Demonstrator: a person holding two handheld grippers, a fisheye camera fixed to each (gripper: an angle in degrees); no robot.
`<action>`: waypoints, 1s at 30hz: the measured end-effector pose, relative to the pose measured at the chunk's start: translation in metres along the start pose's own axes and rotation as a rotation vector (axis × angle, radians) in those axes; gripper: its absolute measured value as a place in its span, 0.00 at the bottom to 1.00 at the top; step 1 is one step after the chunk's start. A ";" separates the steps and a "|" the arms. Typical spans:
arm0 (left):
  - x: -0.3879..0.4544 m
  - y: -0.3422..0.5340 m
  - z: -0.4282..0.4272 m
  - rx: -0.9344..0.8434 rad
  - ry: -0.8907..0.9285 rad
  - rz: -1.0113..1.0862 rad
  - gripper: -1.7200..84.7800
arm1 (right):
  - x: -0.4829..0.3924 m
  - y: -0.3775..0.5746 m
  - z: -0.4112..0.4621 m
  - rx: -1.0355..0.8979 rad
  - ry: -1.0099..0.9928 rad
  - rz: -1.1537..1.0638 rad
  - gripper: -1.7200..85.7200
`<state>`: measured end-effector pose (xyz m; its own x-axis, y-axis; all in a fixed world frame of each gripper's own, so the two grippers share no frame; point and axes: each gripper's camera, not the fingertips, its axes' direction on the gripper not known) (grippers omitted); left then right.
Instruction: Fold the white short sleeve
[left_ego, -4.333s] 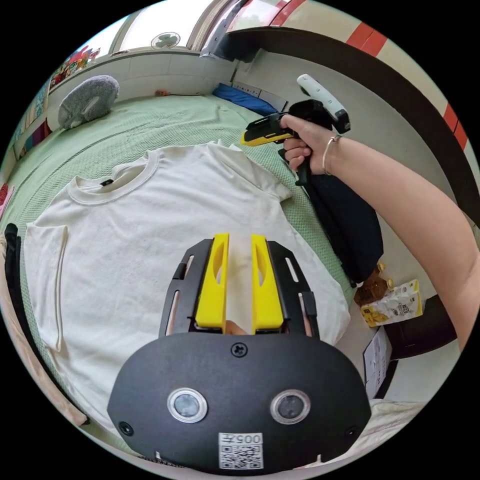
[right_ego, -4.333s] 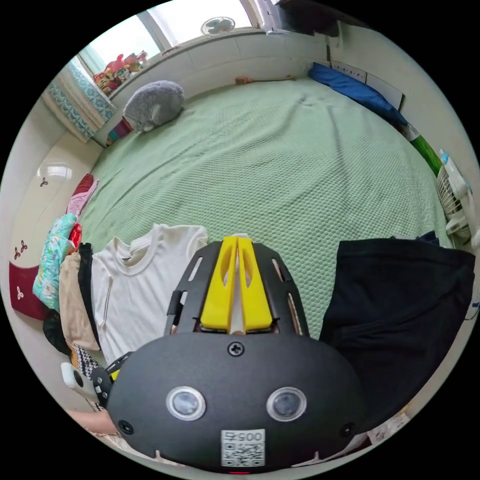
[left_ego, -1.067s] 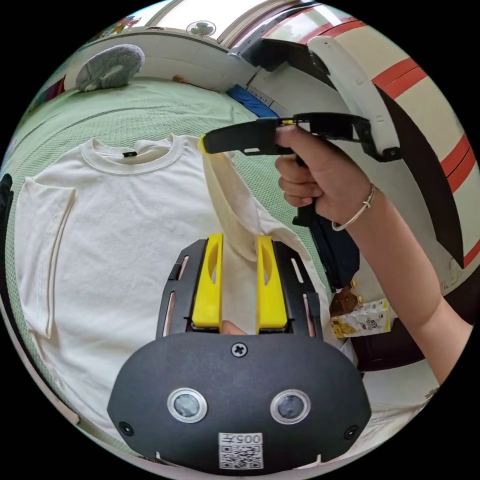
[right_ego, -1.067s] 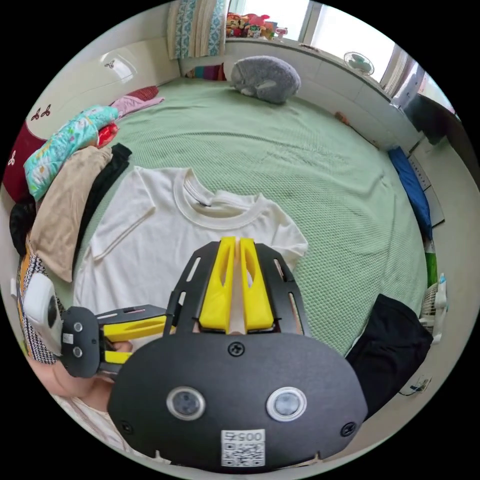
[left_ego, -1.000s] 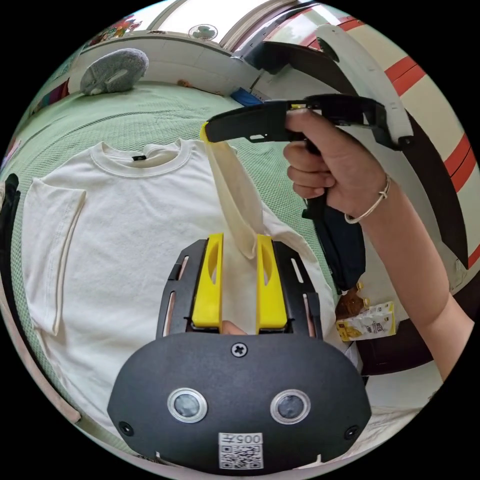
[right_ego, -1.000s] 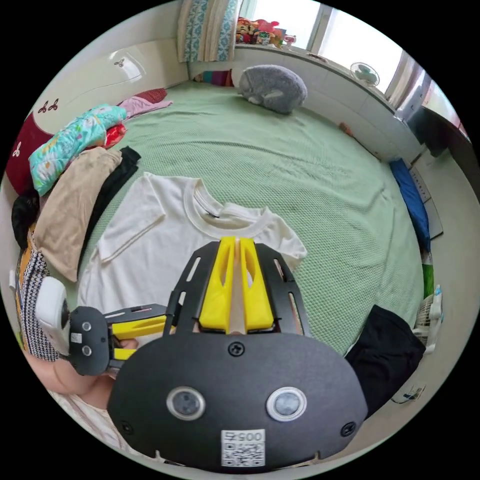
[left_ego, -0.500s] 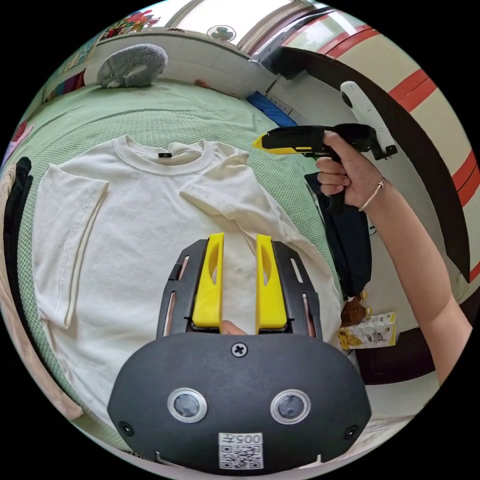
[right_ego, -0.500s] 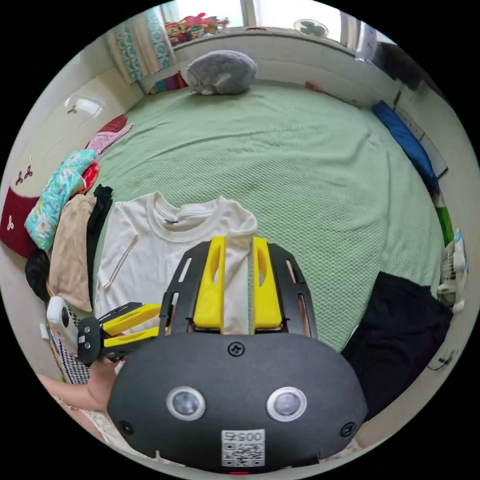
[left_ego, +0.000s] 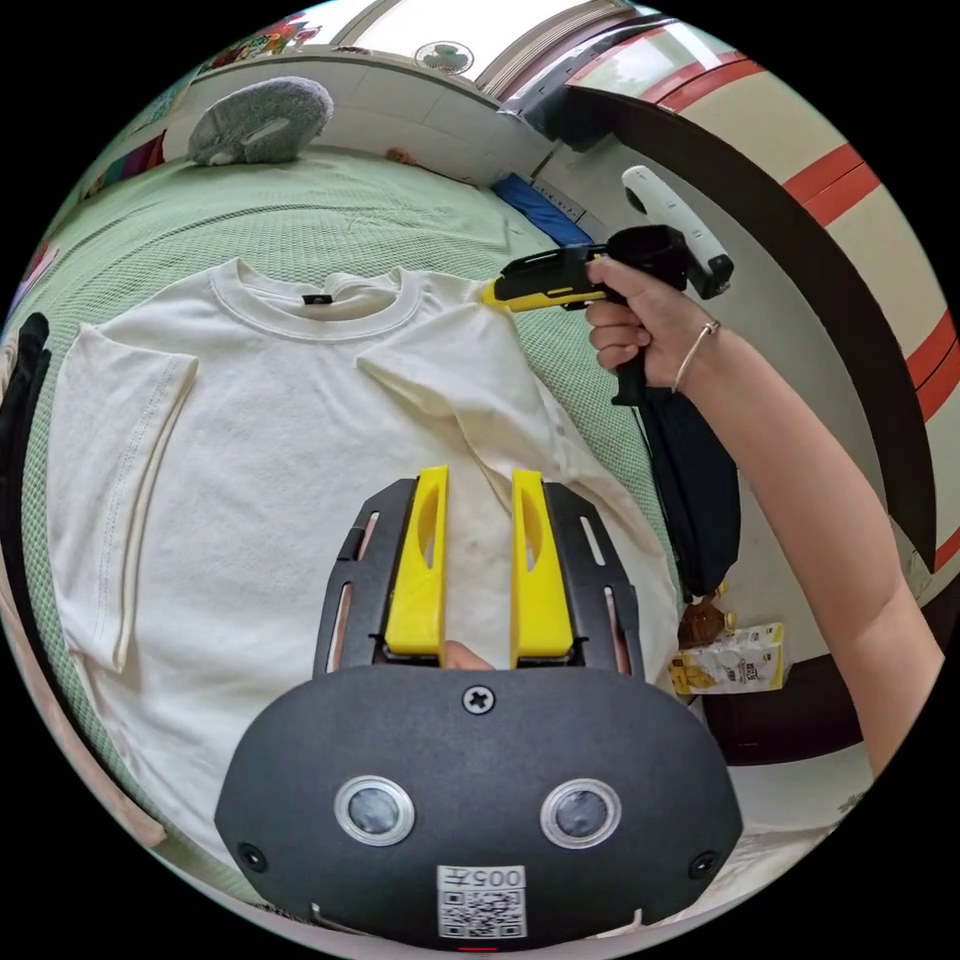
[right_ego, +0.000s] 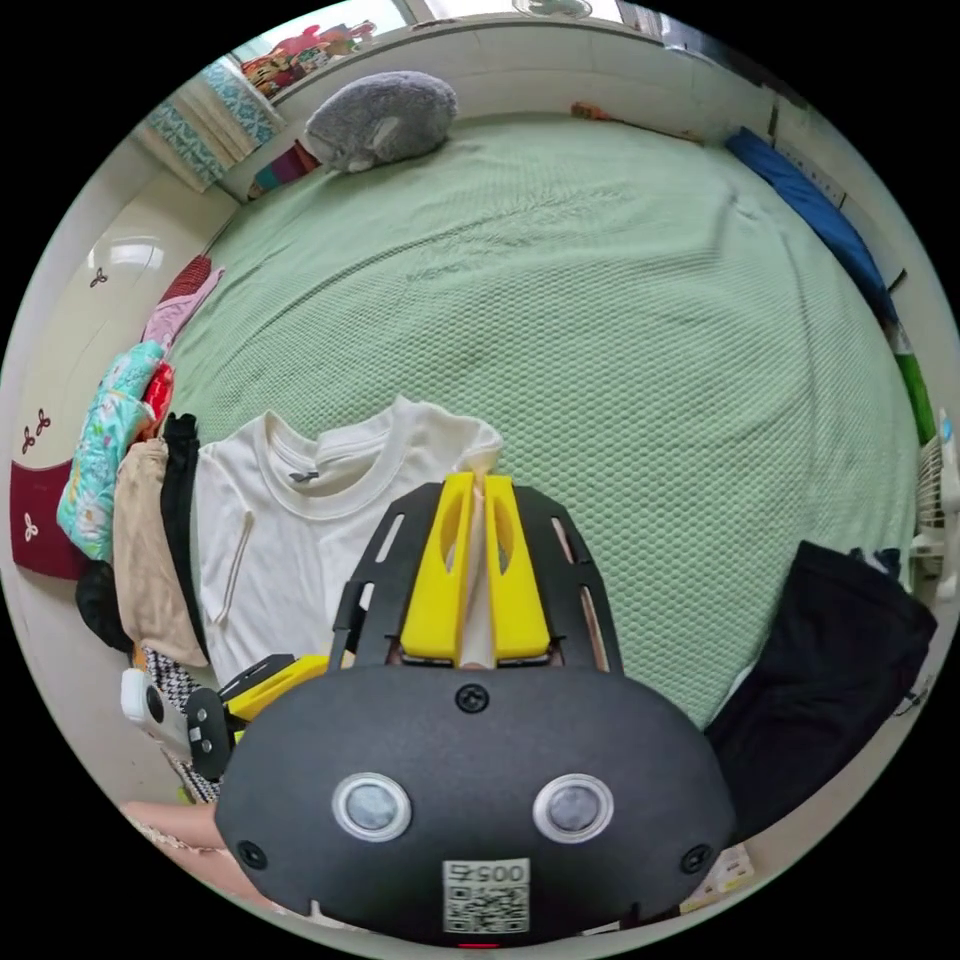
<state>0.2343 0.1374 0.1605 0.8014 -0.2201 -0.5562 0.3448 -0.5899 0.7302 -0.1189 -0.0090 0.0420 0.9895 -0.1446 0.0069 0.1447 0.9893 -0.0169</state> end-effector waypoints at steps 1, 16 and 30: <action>0.001 -0.001 0.001 -0.006 -0.005 0.004 0.14 | 0.001 -0.007 -0.008 0.009 0.057 0.000 0.02; 0.005 -0.007 0.009 -0.032 -0.020 0.011 0.13 | -0.037 0.050 -0.020 0.032 0.132 -0.171 0.12; 0.010 -0.003 0.004 -0.041 -0.040 0.023 0.13 | -0.074 0.135 0.012 -0.046 0.355 -0.240 0.06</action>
<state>0.2392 0.1344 0.1513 0.7897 -0.2646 -0.5534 0.3464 -0.5523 0.7583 -0.1729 0.1354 0.0517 0.8667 -0.3755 -0.3284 0.3629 0.9263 -0.1012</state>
